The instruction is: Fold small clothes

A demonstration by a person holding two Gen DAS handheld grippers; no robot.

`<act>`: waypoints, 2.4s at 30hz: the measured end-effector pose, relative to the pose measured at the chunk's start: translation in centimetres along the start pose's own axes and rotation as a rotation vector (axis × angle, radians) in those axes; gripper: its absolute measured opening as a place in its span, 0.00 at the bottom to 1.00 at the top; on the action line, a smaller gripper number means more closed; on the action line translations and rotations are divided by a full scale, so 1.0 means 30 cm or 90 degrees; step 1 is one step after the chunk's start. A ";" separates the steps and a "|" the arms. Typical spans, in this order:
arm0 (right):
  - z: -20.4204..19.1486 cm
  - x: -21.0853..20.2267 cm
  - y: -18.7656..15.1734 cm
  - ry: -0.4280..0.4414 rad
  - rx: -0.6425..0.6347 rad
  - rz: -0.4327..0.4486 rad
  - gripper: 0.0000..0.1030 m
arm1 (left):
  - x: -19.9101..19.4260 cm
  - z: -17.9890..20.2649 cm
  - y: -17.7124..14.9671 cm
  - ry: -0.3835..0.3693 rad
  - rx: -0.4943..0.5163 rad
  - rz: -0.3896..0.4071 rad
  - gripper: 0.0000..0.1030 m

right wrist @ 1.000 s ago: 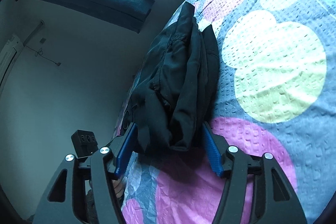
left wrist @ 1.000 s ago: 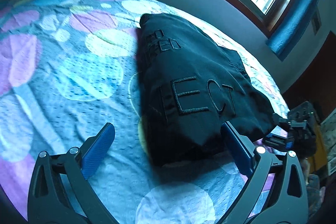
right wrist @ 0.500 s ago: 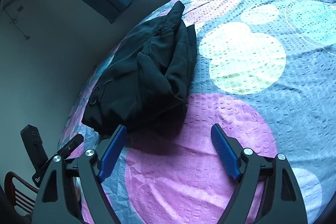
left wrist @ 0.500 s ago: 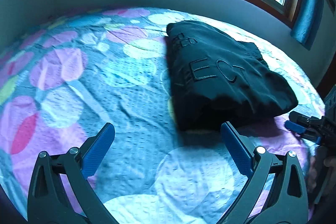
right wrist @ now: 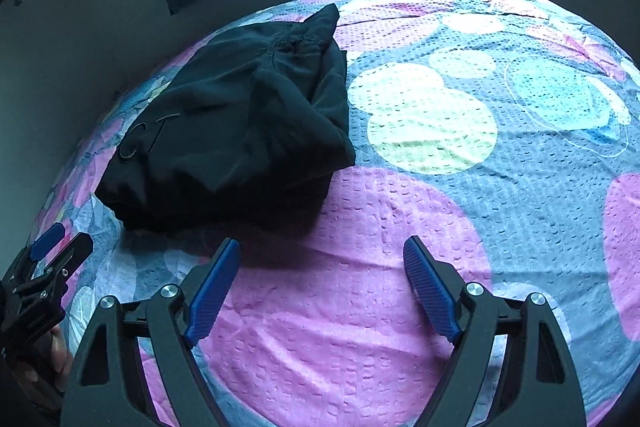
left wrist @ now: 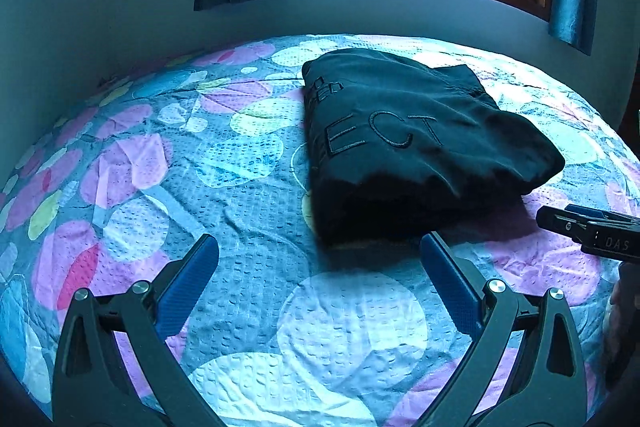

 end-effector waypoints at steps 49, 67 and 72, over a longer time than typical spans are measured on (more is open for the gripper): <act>-0.085 -0.003 -0.023 -0.003 -0.027 0.009 0.80 | -0.004 -0.037 -0.008 0.037 -0.070 -0.028 0.98; -0.089 0.002 -0.036 -0.002 -0.023 0.000 0.80 | -0.005 -0.033 -0.011 0.042 -0.067 -0.024 0.98; -0.088 0.004 -0.039 -0.001 -0.025 -0.003 0.80 | -0.015 -0.040 -0.014 0.009 -0.090 -0.030 0.98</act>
Point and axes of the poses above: each gripper's, at about its wrist camera, not at the fingertips, and x roughly the way its jaws point, z to its right, y to its top, the point moved 5 cm from there along x, roughly the way its jaws point, and after that the axes turned 11 degrees about z, right-handed, at the moved point
